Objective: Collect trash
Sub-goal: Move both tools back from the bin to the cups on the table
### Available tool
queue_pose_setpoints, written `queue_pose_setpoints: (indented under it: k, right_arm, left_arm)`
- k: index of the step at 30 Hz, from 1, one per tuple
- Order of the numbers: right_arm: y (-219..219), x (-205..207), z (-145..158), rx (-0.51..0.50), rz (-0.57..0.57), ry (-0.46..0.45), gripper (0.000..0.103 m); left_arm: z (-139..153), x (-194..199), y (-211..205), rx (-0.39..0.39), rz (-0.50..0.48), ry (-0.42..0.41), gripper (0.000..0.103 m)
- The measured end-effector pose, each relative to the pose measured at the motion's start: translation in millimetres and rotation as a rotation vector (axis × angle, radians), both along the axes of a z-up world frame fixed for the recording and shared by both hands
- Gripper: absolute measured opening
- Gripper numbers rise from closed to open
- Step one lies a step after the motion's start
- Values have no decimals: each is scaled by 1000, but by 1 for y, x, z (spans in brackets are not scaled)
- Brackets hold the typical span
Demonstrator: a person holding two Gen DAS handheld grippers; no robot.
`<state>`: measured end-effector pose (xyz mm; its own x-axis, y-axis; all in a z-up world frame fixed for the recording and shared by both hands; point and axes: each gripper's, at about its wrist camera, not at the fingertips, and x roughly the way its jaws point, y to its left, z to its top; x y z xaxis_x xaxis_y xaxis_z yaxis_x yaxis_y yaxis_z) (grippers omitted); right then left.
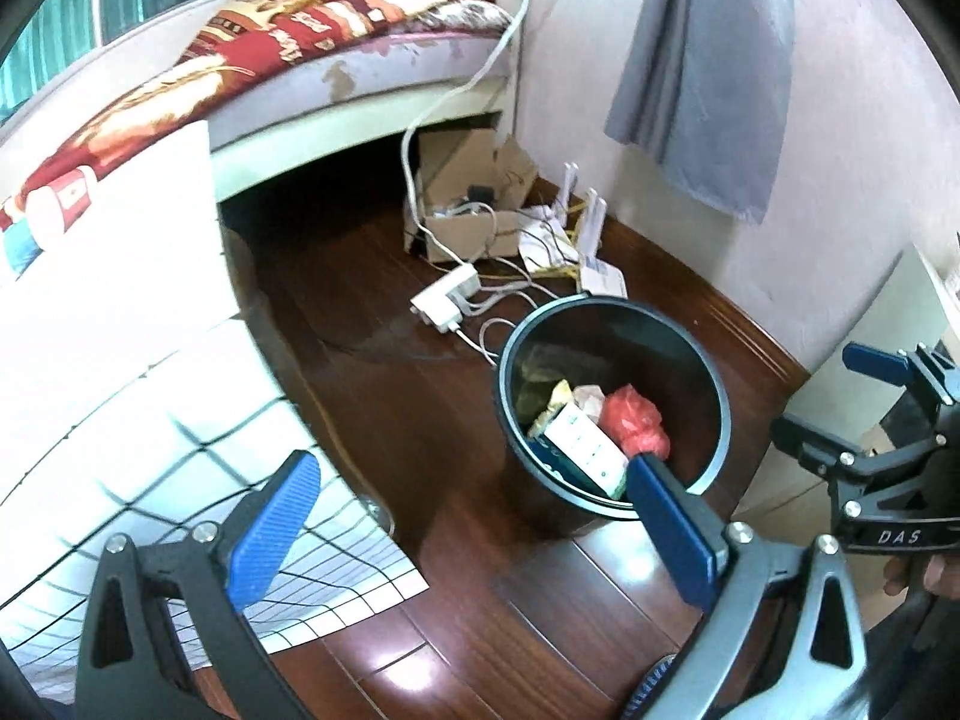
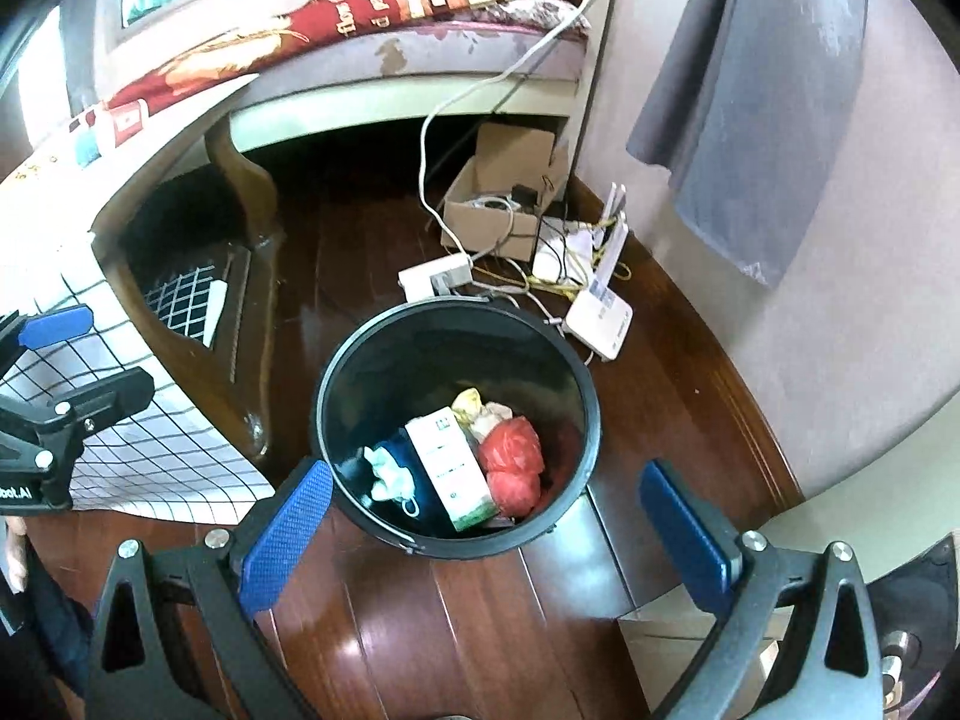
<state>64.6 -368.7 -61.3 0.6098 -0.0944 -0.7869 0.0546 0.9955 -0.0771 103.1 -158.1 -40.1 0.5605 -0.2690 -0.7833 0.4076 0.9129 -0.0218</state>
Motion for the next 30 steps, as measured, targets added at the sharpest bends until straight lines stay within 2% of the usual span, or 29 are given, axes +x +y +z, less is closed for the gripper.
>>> queue_pose_setpoints:
  k: [12,20,24,26,28,30]
  right_arm:
    - [38,5,38,24,46,-88,103]
    - [85,23,53,20,136,-142,103]
    - [110,33,56,51,177,-175,103]
    - [123,41,55,117,205,-152,103]
    - [136,52,52,198,257,-85,103]
    - [163,58,56,147,304,-72,103]
  left_arm:
    - [27,-6,48,-42,95,-61,102]
    - [34,-3,97,-69,185,-80,102]
    - [33,-2,124,-76,242,-85,102]
    - [34,-2,140,-79,274,-89,102]
    - [35,-3,158,-79,312,-96,102]
    - [37,-1,175,-81,349,-103,102]
